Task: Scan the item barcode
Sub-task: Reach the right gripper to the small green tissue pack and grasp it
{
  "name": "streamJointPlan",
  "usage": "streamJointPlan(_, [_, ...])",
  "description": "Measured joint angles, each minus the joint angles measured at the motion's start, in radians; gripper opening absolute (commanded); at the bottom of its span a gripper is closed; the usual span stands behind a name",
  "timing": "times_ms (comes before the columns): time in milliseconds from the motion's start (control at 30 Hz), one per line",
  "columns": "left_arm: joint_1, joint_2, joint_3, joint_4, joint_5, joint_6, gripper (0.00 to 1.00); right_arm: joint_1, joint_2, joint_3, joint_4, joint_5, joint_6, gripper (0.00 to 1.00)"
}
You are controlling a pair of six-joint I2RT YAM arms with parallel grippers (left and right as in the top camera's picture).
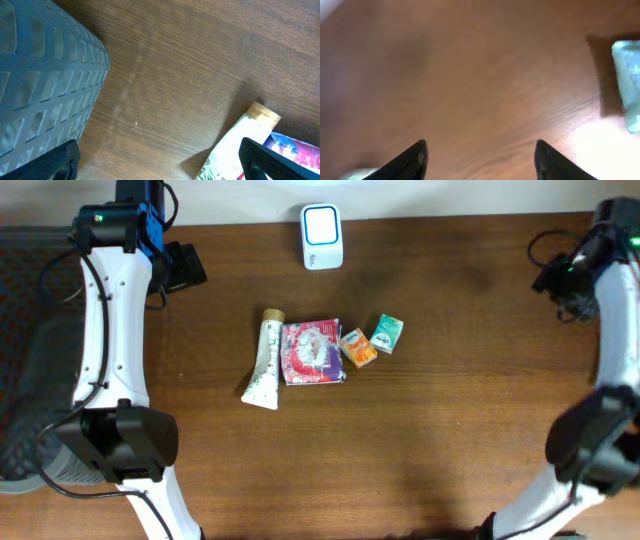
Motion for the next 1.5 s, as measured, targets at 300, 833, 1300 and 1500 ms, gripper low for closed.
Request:
streamJointPlan(300, [0.0,0.0,0.0,0.0,0.0,0.0,0.99,0.28,-0.154,-0.014,-0.257,-0.342,-0.005,1.0])
streamJointPlan(833, [0.0,0.0,0.0,0.0,0.0,0.0,0.99,0.414,0.047,-0.13,0.082,-0.185,0.135,0.86])
streamJointPlan(1300, [0.0,0.0,0.0,0.0,0.0,0.0,0.99,0.447,0.22,-0.147,0.063,-0.253,0.121,0.95])
streamJointPlan(1500, [0.0,0.0,0.0,0.0,0.0,0.0,0.99,0.446,0.219,-0.147,0.052,-0.26,0.12,0.95])
